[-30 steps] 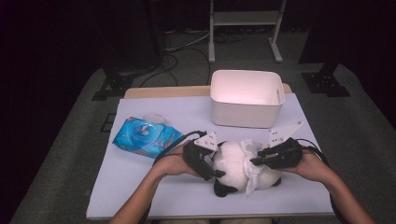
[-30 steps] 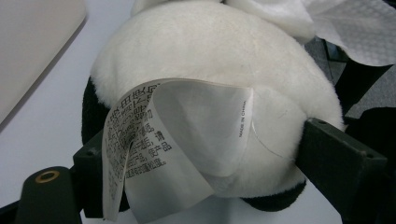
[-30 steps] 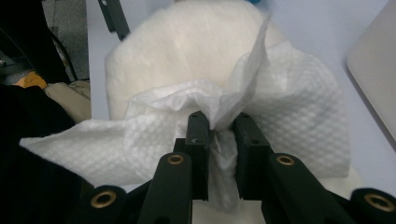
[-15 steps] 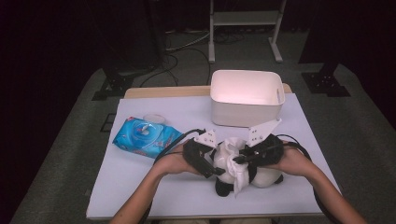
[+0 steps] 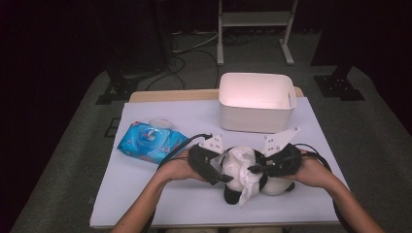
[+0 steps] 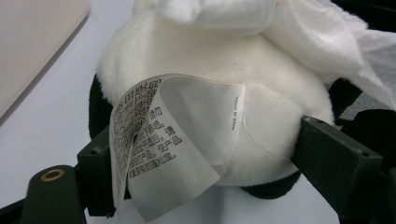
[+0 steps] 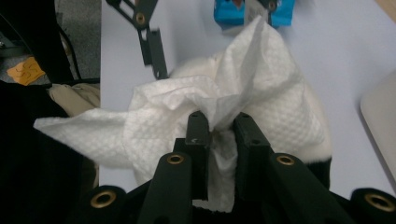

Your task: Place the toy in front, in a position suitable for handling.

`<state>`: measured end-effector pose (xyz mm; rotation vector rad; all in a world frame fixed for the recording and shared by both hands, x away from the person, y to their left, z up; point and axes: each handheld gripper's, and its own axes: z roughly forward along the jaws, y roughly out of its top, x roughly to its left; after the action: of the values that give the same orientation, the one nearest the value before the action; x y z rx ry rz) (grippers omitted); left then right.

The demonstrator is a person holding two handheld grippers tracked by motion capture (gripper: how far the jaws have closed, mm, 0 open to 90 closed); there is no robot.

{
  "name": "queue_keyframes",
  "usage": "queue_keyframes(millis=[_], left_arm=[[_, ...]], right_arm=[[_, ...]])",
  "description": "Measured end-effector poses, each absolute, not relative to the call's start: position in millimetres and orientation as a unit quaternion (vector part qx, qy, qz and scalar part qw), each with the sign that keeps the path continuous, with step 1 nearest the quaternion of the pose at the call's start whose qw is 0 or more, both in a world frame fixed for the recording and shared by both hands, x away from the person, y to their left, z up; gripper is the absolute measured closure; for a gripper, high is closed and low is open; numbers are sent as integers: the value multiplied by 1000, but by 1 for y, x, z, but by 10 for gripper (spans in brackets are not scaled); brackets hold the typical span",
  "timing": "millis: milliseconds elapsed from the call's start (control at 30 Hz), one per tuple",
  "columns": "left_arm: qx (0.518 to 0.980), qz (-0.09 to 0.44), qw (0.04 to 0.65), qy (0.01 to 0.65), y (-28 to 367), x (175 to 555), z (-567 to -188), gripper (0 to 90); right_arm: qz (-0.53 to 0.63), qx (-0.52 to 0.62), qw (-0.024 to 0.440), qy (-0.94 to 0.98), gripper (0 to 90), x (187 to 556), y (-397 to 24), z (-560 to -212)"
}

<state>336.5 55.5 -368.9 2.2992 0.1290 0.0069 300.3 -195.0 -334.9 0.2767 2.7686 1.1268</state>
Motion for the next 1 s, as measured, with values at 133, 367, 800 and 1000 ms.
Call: queue_keyframes(millis=[133,367,800,1000], left_arm=[[913,5,404,49,57,336,-364,170],[914,15,404,45,58,335,-353,172],[912,7,407,51,55,342,-354,315],[909,-1,412,61,57,346,-358,313]], right_arm=[[377,104,72,918,769,296,-208,-341],[390,124,66,910,769,289,-223,-352],[395,109,85,908,770,284,-209,-351],[401,88,75,909,770,287,-189,-350]])
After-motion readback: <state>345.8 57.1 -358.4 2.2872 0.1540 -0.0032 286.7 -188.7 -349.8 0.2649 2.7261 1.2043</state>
